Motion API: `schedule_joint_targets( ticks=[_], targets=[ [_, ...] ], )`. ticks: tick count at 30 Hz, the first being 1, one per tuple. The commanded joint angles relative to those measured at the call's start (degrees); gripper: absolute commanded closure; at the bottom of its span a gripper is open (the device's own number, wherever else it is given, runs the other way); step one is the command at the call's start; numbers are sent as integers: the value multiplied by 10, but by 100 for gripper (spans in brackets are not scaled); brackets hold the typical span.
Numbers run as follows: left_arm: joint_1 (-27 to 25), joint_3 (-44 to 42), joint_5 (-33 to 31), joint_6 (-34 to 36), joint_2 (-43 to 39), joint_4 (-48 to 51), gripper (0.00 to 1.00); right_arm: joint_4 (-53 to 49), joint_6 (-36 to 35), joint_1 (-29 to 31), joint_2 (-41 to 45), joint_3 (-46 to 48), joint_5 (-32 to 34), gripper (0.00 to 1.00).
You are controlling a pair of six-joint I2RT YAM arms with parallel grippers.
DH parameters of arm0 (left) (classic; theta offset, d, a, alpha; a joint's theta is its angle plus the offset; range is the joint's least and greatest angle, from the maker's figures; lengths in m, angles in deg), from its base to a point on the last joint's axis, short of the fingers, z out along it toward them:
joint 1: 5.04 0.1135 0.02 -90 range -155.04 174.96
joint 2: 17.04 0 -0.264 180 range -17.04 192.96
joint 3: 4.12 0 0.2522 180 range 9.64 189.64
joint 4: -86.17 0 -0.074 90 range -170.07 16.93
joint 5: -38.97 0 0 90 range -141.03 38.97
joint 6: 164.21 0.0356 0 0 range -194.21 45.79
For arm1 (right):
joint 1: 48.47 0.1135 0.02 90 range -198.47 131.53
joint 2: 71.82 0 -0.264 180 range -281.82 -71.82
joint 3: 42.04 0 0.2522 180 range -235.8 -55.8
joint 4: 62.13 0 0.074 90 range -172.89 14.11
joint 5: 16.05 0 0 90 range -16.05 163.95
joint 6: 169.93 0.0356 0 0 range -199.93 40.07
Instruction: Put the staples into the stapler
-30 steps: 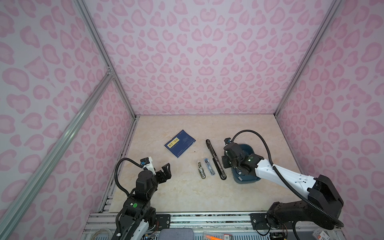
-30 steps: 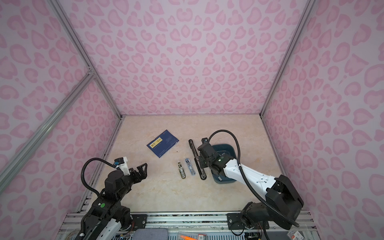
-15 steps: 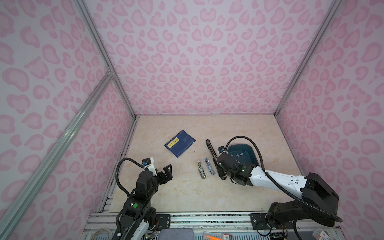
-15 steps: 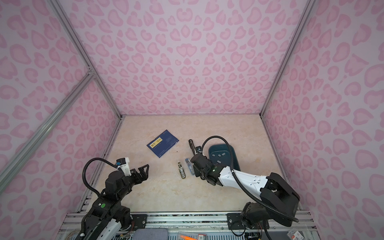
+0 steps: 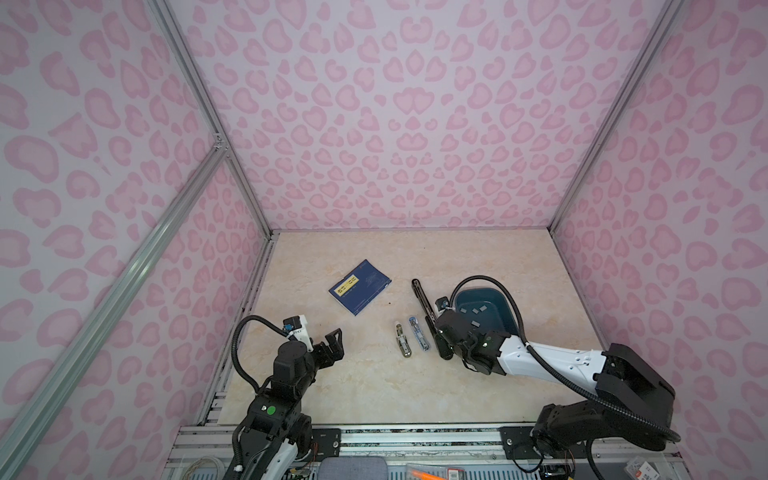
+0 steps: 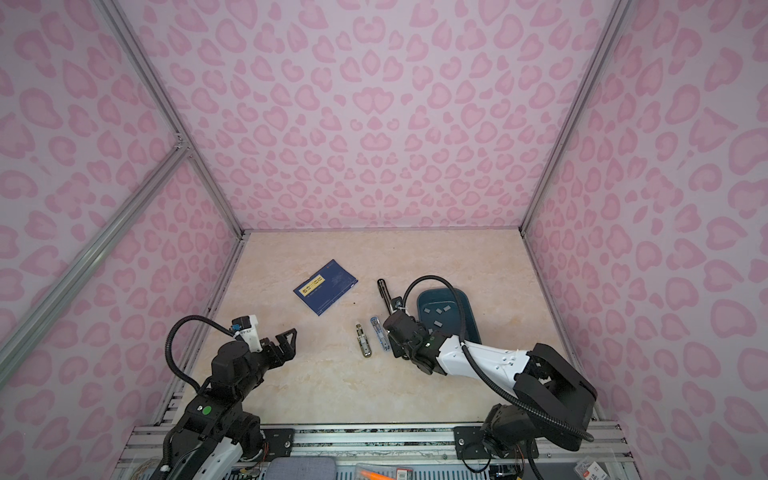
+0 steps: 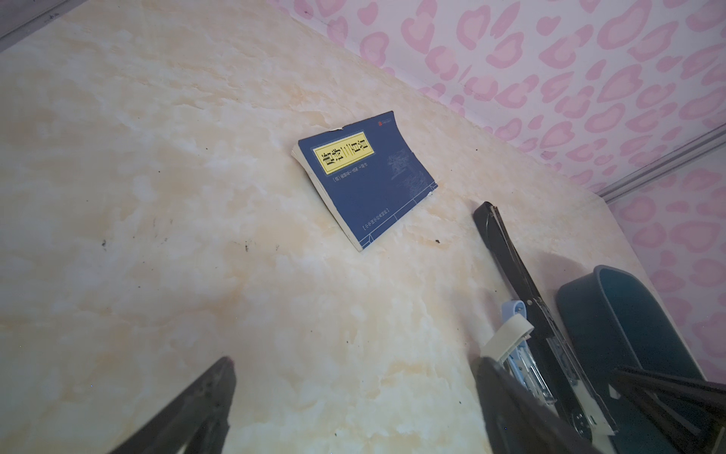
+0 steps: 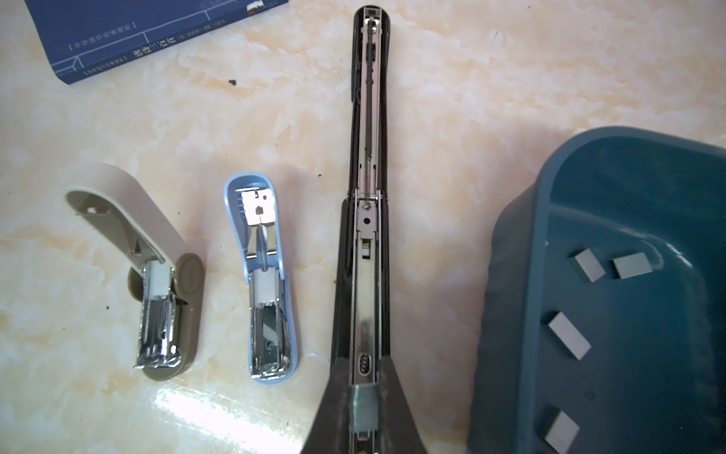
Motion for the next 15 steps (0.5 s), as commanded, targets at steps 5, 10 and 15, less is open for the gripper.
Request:
schedule_joint_targets(
  ticks=[5, 10, 15],
  targets=[
    [0, 1, -8, -3, 1, -3, 3, 13, 5, 1, -8, 8, -4, 90],
    [0, 1, -8, -4, 1, -2, 3, 12, 7, 1, -14, 8, -5, 90],
    [1, 1, -10, -4, 2, -3, 3, 9, 8, 1, -18, 7, -3, 90]
  ],
)
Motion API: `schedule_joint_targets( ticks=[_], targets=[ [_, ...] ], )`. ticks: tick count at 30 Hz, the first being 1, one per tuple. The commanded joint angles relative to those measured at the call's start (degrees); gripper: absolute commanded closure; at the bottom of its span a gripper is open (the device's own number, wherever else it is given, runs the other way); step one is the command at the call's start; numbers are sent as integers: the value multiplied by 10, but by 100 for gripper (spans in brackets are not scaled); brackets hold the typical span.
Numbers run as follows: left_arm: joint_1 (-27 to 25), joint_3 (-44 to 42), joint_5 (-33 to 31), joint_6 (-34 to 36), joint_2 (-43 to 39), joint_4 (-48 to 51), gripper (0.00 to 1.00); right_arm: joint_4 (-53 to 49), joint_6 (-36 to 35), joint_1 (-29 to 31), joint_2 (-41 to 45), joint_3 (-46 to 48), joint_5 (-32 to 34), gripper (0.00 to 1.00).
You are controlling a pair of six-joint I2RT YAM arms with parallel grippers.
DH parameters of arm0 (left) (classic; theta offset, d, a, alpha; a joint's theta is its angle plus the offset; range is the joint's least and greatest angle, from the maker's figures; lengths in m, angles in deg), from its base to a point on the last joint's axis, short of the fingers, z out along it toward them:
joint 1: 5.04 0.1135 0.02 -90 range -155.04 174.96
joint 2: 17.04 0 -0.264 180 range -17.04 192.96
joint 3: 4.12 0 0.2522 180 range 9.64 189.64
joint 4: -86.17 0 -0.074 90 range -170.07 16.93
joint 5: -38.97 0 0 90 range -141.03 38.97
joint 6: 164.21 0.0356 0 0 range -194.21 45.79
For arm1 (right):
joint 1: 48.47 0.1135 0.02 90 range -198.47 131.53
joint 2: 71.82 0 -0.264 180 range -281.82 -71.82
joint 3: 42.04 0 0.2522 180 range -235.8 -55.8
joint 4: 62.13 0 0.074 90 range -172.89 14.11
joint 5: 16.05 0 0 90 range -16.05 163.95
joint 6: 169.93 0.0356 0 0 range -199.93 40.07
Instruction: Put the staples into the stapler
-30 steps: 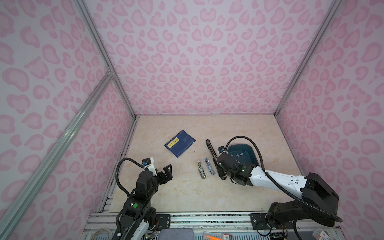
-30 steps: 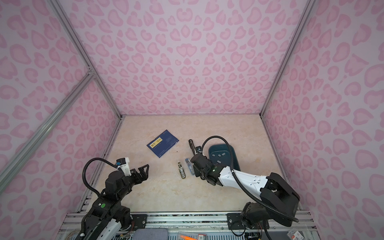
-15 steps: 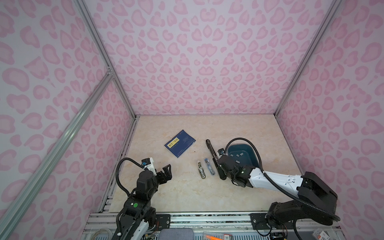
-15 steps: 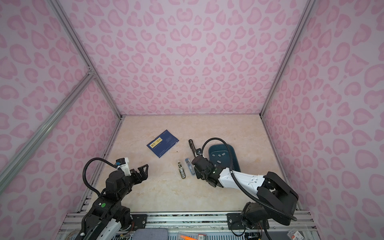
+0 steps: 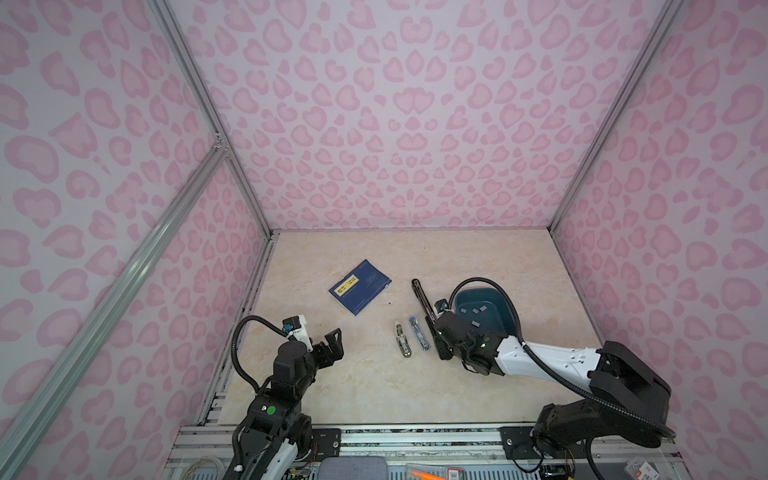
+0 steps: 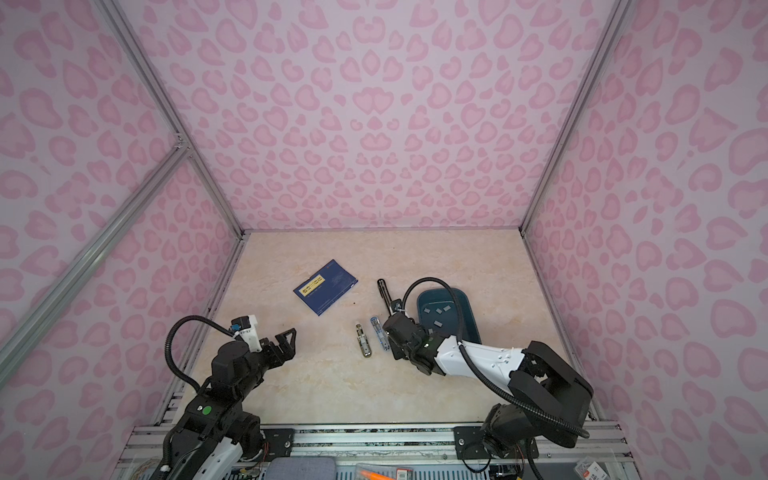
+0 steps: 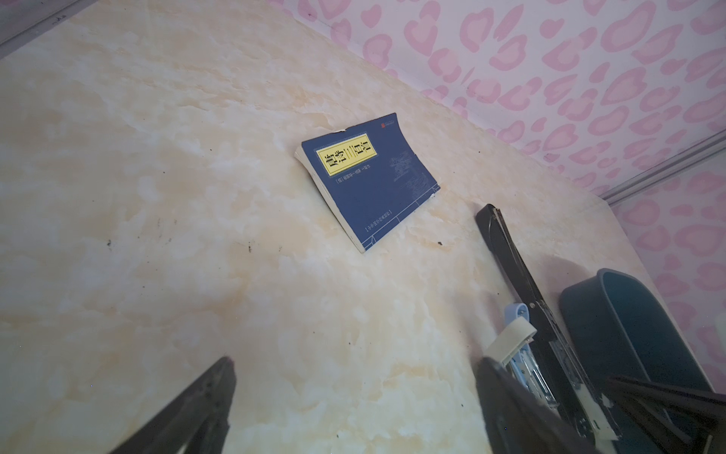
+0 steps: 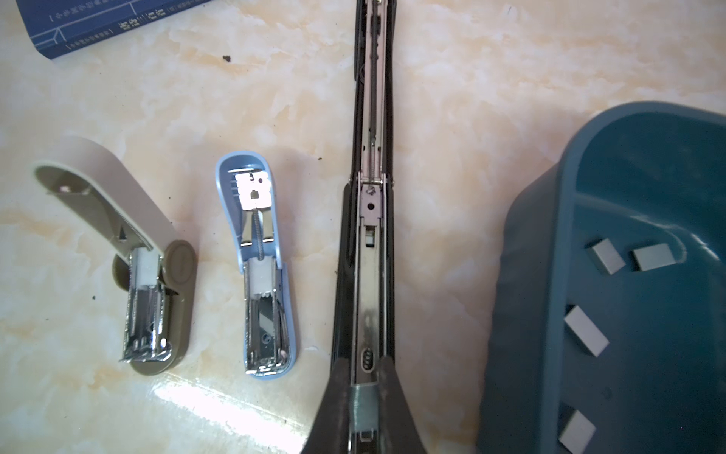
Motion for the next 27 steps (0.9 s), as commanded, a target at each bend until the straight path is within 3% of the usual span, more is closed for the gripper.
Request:
schedule_joint_targets(
  ticks=[1, 27],
  targets=[
    [1, 0, -6, -3, 2, -3, 3, 5, 5, 1, -4, 2, 2, 90],
    [1, 1, -11, -4, 8, -5, 3, -1, 25, 0, 2, 21, 1, 90]
  ],
)
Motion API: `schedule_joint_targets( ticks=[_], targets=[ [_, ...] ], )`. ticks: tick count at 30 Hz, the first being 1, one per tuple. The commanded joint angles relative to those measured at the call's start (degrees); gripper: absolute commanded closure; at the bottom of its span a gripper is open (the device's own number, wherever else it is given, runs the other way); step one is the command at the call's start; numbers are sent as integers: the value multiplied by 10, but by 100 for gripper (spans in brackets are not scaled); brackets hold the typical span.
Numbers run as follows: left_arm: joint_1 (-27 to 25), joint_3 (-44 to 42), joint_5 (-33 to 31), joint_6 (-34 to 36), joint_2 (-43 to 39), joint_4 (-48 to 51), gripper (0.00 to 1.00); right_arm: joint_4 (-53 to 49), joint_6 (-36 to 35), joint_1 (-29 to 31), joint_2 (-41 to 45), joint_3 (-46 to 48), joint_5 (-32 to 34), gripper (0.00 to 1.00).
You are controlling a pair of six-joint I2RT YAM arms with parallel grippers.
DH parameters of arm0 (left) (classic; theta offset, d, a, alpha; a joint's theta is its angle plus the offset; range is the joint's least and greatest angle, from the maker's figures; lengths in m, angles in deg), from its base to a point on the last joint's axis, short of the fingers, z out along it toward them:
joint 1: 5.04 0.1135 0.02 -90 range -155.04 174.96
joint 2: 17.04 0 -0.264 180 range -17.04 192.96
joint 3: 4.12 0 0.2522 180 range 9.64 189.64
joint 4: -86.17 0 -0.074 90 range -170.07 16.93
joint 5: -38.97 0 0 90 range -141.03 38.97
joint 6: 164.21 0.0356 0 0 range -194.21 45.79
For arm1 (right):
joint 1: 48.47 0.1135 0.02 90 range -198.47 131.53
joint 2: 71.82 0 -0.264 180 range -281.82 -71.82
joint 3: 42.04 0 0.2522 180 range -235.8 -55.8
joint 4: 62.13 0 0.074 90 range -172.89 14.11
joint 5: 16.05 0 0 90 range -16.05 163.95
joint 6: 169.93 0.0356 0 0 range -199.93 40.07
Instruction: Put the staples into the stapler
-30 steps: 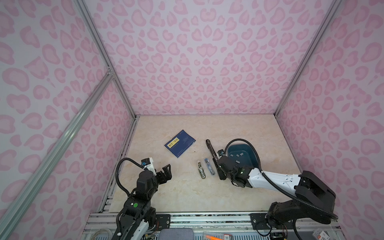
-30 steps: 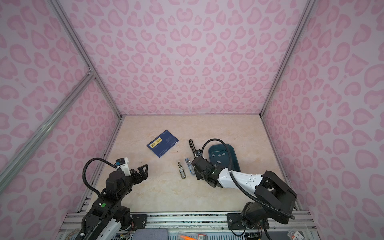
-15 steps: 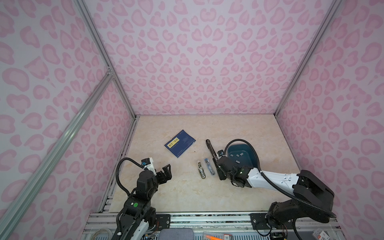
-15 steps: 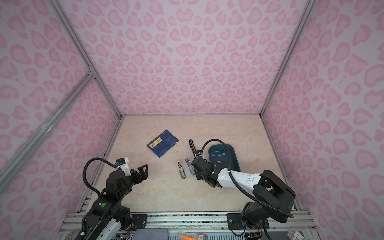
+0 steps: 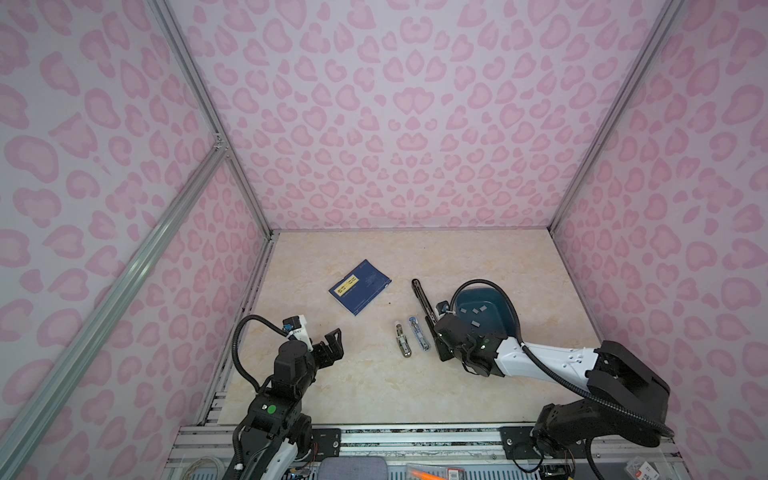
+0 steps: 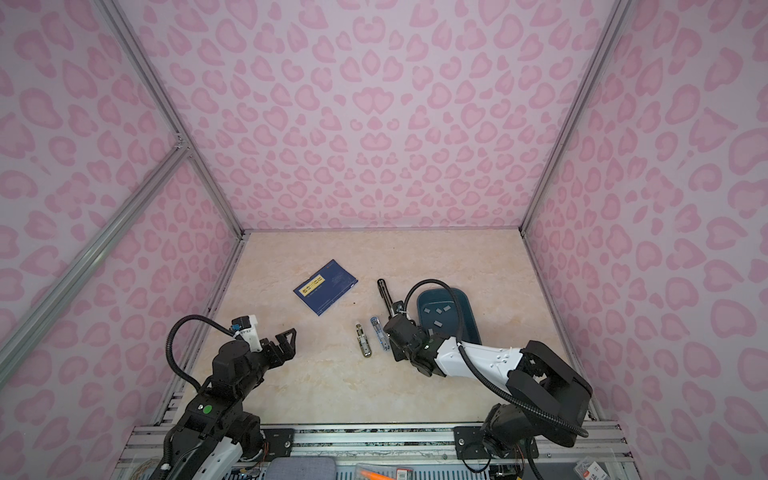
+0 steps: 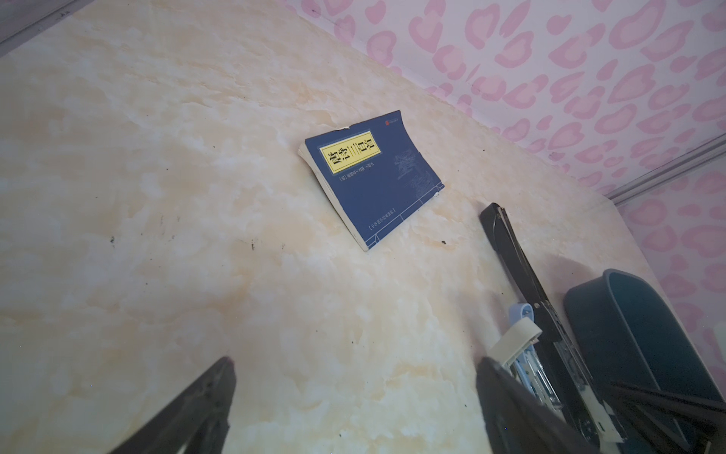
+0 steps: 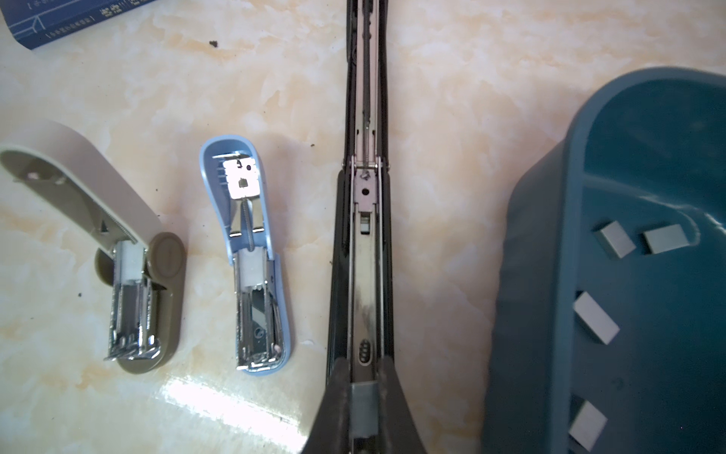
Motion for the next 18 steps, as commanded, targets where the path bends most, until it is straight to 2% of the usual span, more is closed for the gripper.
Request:
schedule_joint_targets(
  ticks=[1, 18],
  targets=[
    [1, 1, -7, -2, 1, -6, 3, -8, 10, 0, 4, 8, 2, 90],
    [0, 1, -9, -3, 2, -5, 3, -15, 17, 2, 25, 18, 0, 90]
  ],
)
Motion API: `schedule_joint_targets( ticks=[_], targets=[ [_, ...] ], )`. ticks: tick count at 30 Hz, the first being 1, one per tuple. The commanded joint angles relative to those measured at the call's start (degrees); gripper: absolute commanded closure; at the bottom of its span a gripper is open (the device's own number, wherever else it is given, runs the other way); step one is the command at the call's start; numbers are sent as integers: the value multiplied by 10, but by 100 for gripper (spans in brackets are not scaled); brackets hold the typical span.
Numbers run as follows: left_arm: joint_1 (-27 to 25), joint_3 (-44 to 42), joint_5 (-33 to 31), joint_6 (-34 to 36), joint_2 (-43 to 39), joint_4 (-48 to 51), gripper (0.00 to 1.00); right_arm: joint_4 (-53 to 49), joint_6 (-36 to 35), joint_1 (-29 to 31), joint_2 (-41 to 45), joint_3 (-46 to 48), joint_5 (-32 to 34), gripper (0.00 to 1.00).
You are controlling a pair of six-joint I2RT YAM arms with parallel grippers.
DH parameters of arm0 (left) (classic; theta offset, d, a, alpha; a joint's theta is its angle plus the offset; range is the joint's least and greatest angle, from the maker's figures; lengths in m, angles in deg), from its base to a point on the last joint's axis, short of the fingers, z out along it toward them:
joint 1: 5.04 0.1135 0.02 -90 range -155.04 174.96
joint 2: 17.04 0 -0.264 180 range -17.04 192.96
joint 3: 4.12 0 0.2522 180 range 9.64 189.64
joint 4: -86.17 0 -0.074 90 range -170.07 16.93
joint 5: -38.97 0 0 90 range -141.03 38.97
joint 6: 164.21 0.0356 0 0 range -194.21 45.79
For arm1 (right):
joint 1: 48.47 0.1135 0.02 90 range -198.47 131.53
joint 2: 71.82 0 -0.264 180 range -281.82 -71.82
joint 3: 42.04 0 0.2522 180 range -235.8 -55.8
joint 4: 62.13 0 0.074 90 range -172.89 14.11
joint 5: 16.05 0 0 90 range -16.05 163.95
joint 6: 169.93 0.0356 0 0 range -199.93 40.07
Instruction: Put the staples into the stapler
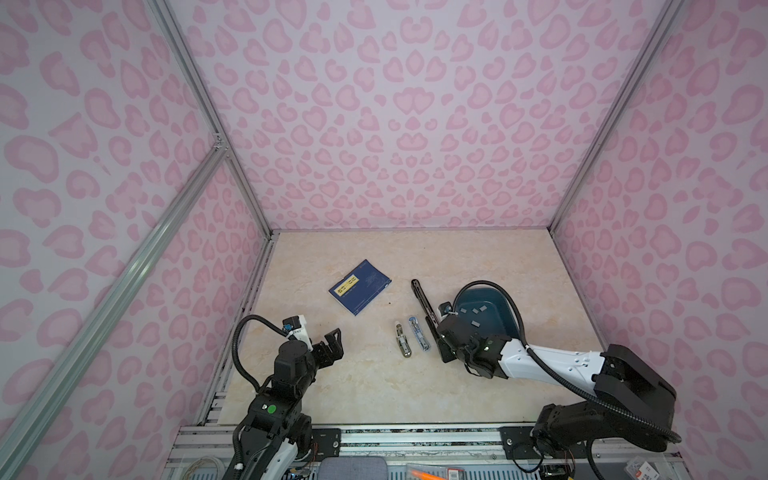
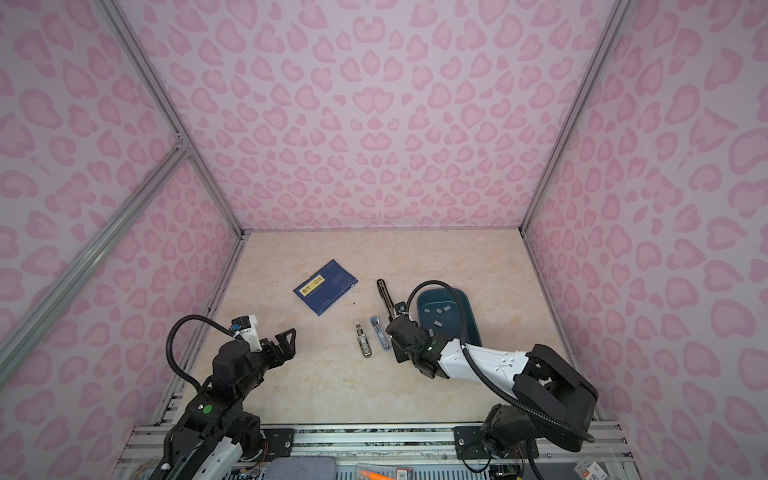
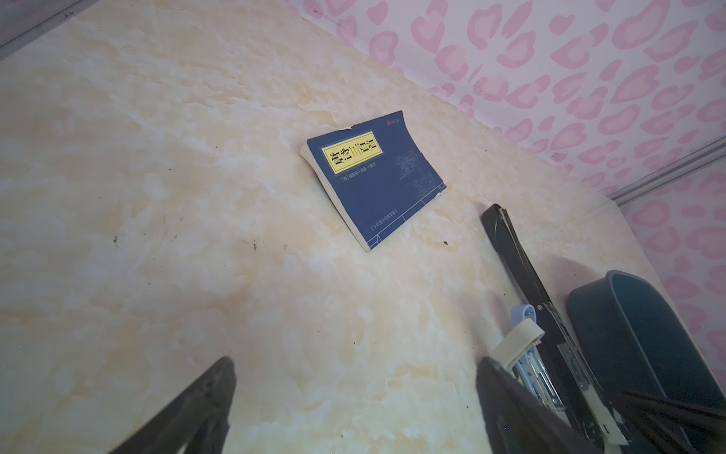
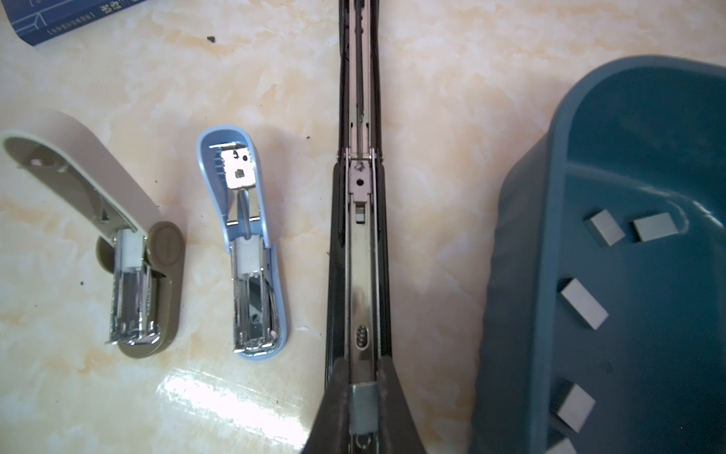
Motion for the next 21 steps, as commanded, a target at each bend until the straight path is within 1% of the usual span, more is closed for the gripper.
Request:
schedule_joint_targets(
  ticks=[1, 10, 21],
  targets=[
    [1, 0, -7, -3, 1, -6, 3, -5, 14, 1, 5, 10, 1, 90],
    [1, 1, -7, -3, 2, -6, 3, 5, 27, 1, 4, 22, -9, 90],
    [1, 0, -8, -3, 2, -6, 3, -13, 41, 7, 17, 33, -12, 90]
  ],
)
